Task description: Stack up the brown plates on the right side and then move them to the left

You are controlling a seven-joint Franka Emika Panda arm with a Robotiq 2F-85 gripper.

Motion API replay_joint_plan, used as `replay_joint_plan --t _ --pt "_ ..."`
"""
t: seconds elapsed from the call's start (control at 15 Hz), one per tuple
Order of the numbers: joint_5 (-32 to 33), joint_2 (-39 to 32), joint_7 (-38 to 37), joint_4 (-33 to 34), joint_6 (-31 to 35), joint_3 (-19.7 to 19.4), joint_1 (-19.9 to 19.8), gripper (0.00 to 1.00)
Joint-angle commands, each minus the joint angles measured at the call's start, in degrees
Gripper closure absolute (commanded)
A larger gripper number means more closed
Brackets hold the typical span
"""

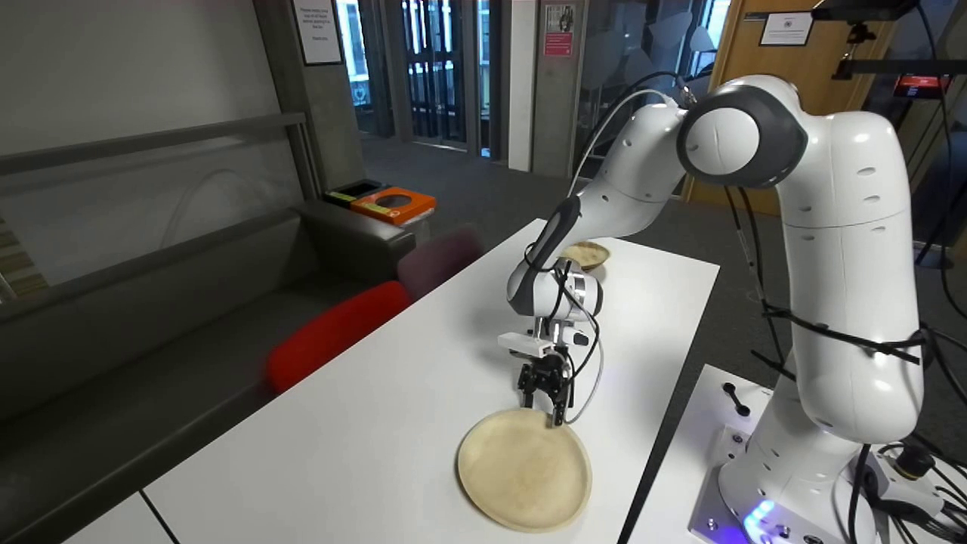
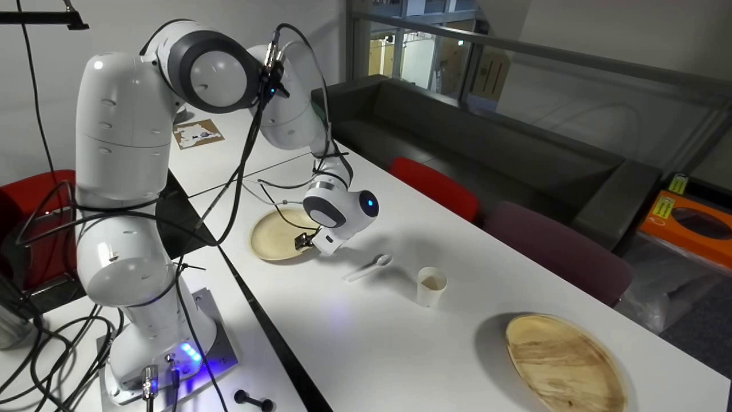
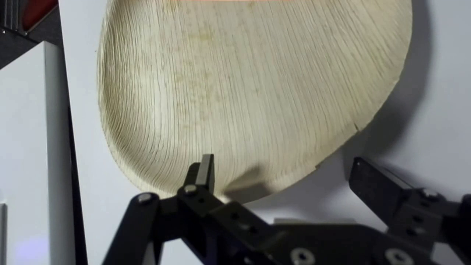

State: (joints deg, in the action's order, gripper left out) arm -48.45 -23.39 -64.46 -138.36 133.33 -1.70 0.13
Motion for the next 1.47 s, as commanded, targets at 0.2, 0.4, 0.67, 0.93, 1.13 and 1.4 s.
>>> replay_joint_plan --t 0.2,0.4,0.67,0.93,1.13,1.4 --pt "-2.0 1.74 6.55 -2.57 0.64 -0.02 -0.12 0.42" --pt "-2.36 2.09 8.38 -2.83 0.43 0.0 -0.21 0.65" --pt "-2.19 5.2 11.2 -4.28 0.2 -0.2 -0.31 0.93" --pt "-1.81 15.9 15.48 -8.55 1.49 -1.37 -0.69 0.98" --pt "-0.07 24.12 15.3 -9.62 0.72 -2.54 -1.06 0.98" --pt "6.33 30.01 10.92 -4.4 -4.91 -4.21 -3.62 0.98"
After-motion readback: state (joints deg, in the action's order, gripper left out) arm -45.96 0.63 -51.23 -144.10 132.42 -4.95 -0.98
